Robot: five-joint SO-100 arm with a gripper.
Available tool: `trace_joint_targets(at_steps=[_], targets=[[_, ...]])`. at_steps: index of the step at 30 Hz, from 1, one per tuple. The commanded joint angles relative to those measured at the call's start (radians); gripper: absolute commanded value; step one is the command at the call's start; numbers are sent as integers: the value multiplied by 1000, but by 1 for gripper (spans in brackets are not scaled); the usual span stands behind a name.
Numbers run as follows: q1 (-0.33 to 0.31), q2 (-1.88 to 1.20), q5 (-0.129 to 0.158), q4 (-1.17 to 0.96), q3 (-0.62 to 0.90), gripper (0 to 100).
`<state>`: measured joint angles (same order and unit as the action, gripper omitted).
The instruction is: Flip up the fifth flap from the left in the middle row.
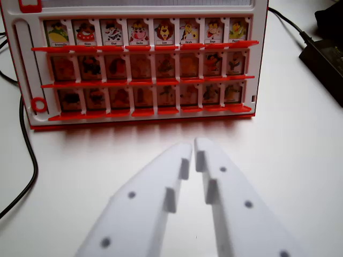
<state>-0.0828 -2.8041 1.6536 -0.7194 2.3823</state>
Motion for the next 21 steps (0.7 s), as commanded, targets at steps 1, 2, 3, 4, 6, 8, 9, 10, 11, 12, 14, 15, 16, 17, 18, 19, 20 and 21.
trace_joint_targets(at_steps=[1,2,3,4,6,8,9,10,11,12,14,15,16,17,18,19,20,21], targets=[[-8,61,15,112,-3,0],[-8,83,17,138,5,0],[-8,107,23,169,15,0],[-8,135,28,204,25,0],[-8,198,32,268,35,0],[-8,267,37,330,40,0],[-6,304,38,360,41,0],[-6,339,38,393,43,0],[-5,374,38,422,43,0],[-2,411,40,453,44,0],[3,483,43,517,46,0],[5,520,43,549,46,0],[9,557,41,577,44,0],[14,595,40,604,40,0],[17,634,40,635,35,0],[23,670,35,661,28,0],[26,710,32,684,17,0],[31,749,31,707,2,0]])
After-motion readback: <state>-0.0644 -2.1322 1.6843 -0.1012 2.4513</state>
